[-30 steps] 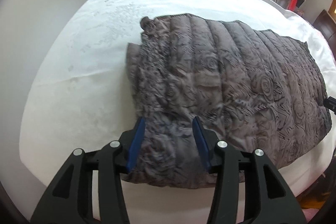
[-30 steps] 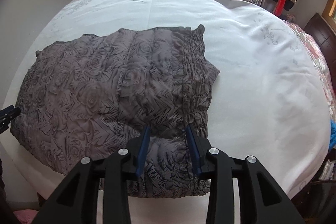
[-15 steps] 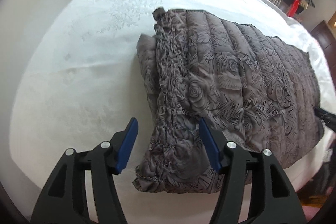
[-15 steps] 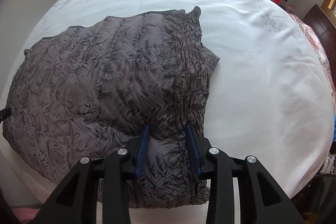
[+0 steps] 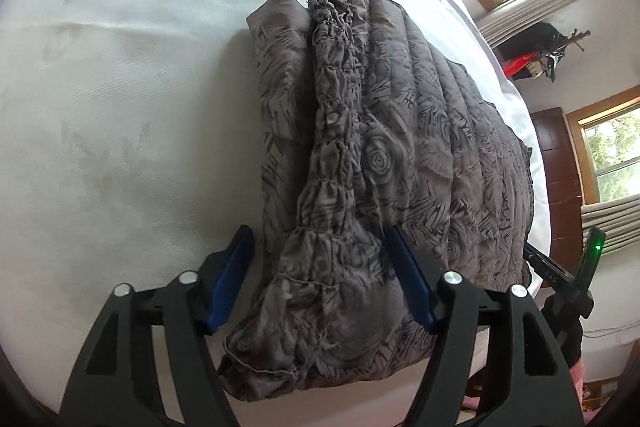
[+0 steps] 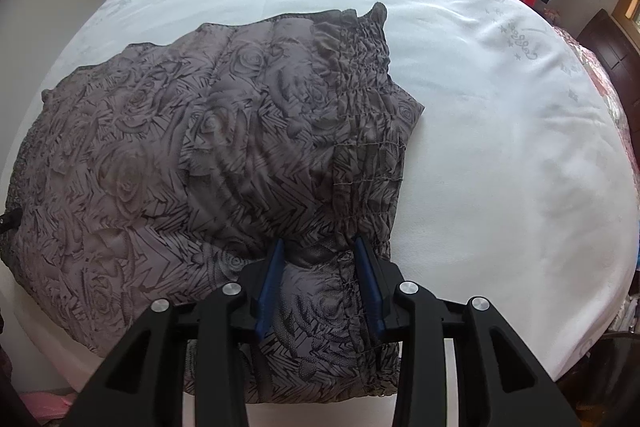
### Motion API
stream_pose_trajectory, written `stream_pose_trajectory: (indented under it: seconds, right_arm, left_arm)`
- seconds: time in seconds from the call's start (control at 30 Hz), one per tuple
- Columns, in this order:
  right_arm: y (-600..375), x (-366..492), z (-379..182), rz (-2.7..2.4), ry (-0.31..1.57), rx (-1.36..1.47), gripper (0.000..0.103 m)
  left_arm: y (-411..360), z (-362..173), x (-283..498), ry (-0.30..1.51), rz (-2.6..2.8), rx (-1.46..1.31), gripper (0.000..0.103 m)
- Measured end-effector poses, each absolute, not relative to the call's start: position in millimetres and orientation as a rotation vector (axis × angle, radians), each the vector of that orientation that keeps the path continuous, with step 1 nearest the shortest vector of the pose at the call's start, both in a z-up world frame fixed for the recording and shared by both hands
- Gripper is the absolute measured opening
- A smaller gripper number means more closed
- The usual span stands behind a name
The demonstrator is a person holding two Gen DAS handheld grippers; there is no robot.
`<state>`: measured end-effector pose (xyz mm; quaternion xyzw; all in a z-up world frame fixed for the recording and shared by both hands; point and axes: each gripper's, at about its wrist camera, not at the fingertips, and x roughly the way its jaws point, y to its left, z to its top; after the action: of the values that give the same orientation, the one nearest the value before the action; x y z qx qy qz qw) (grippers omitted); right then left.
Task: Fold large clothes
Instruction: 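Grasp the bundle edge with the left tool and fold it over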
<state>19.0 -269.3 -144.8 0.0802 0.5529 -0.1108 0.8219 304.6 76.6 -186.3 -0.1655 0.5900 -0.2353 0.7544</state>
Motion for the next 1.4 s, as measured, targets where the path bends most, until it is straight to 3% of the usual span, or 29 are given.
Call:
stream_pose_trajectory:
  seconds: [0.2,0.63,0.7,0.87,1.13,1.4]
  right_arm:
    - [-264.5,17.4,-147.9,-0.238,1.175,0.175,0.038]
    - [-263.9,14.9,-164.6,-0.241,1.155,0.189,0.039]
    - [-270.9,12.8,-159.3,-0.225,1.159,0.225,0.039]
    - [-293.7,-5.0,-110.6,-0.185,1.062,0.300,0.044]
    - [-312.8,-27.2,-64.8,-0.186,0.970,0.239,0.044]
    - [-332.2,-34.6,-53.3,-0.193,0.954,0.253,0.045]
  left_arm:
    - [85.4,-188.1,298.6,1.280,-0.518,-0.447,0.036]
    - [75.1,-185.2,289.4,1.254,-0.439,-0.426,0.029]
    - [71.7,-170.0,285.3,1.221,-0.444,-0.391,0.023]
    - [54.9,-109.6,272.3,1.139,-0.482,-0.355,0.020]
    - [-41.2,-4.3,240.1,0.994,-0.642,-0.232,0.019]
    - [-178.6,-13.6,216.1,1.022,-0.780,-0.062,0.019]
